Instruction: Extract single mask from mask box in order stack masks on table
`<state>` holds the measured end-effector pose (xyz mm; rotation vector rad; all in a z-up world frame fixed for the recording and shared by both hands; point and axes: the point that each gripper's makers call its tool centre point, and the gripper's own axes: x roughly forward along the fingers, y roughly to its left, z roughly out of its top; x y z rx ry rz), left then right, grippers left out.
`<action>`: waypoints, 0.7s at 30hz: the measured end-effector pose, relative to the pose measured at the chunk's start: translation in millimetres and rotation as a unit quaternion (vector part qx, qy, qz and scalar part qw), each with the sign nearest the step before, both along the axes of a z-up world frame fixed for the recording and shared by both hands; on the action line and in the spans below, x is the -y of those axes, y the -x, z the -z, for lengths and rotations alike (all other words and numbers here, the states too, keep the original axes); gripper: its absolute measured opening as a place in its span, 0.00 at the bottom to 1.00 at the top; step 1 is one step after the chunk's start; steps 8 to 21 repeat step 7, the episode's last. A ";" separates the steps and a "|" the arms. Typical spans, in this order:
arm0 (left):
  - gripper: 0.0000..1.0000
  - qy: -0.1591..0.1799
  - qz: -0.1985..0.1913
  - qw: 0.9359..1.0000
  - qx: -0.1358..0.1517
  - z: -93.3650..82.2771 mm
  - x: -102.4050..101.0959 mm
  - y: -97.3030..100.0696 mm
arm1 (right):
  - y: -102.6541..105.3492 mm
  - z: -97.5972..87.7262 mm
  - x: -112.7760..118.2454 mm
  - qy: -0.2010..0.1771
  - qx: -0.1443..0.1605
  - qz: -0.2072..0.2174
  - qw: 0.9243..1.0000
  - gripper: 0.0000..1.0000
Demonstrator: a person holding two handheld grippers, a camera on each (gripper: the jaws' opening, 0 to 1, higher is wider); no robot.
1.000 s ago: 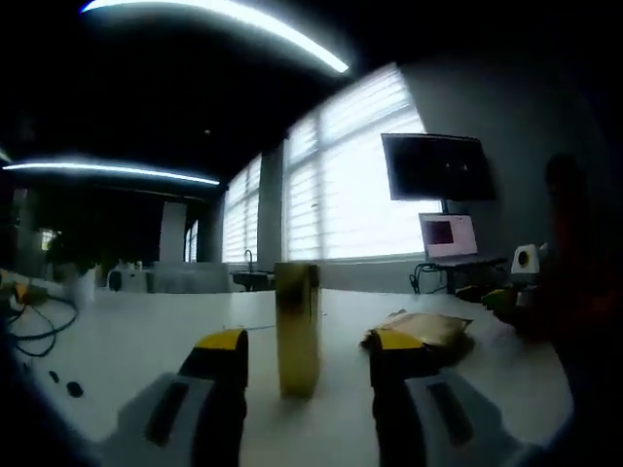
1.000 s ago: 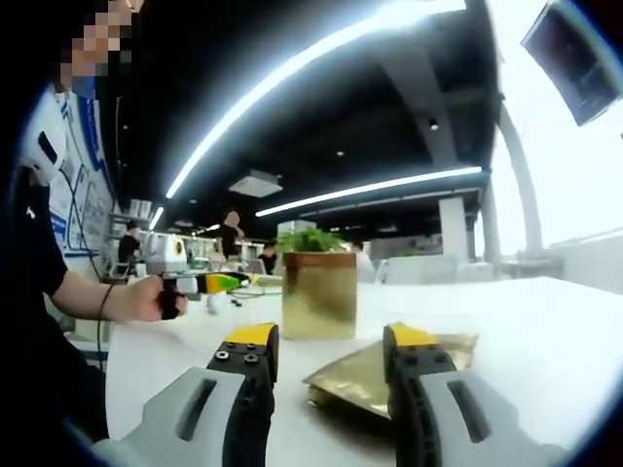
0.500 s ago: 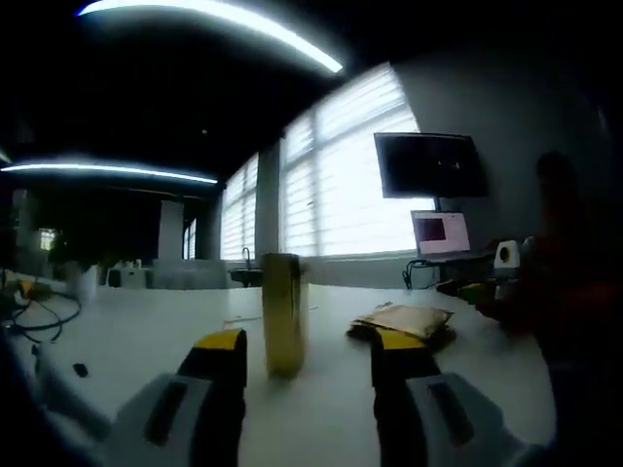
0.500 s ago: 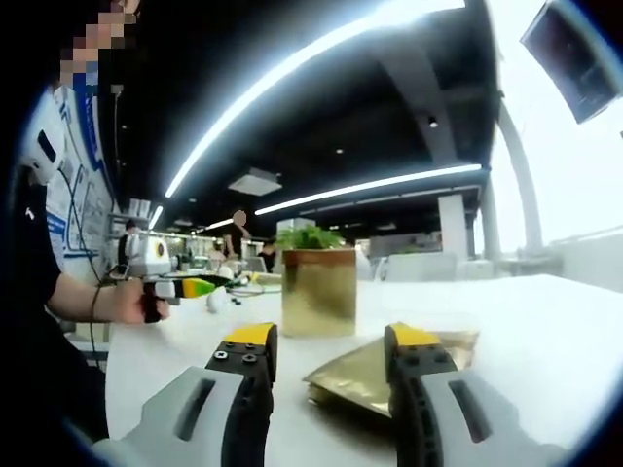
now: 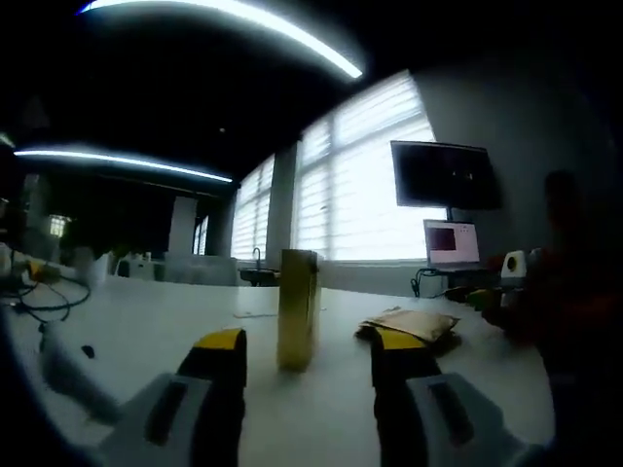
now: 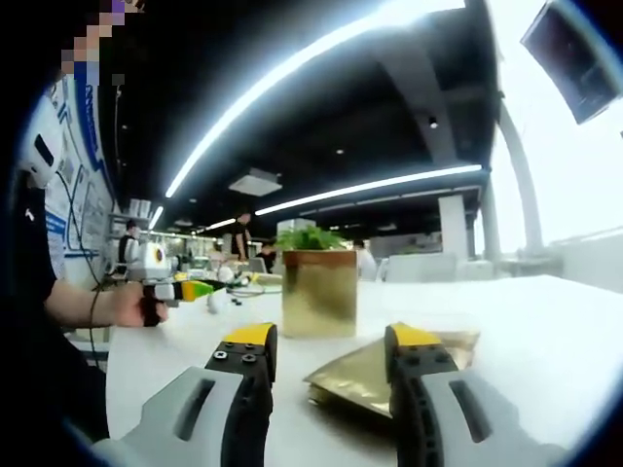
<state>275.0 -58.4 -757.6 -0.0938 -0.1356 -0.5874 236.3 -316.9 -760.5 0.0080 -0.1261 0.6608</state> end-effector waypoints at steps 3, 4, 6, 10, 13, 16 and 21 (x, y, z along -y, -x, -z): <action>0.54 -0.008 -0.001 1.000 0.001 1.1 0.1 0.2 | 0.1 -0.1 0.0 0.000 0.001 -0.001 1.000 0.41; 0.54 -0.008 -0.001 1.000 0.001 1.1 0.3 0.1 | 0.2 -0.2 0.2 0.000 0.001 0.000 1.000 0.41; 0.54 -0.006 -0.002 1.000 0.000 1.3 -1.7 -0.4 | 0.1 -0.8 1.5 0.001 0.003 0.004 1.000 0.41; 0.54 -0.004 -0.002 1.000 0.000 0.9 -1.7 0.2 | 0.1 -1.0 1.6 -0.002 0.002 0.003 1.000 0.41; 0.54 -0.004 -0.002 1.000 0.000 0.9 -1.7 0.2 | 0.1 -1.0 1.6 -0.002 0.002 0.003 1.000 0.41; 0.54 -0.004 -0.002 1.000 0.000 0.9 -1.7 0.2 | 0.1 -1.0 1.6 -0.002 0.002 0.003 1.000 0.41; 0.54 -0.004 -0.002 1.000 0.000 0.9 -1.7 0.2 | 0.1 -1.0 1.6 -0.002 0.002 0.003 1.000 0.41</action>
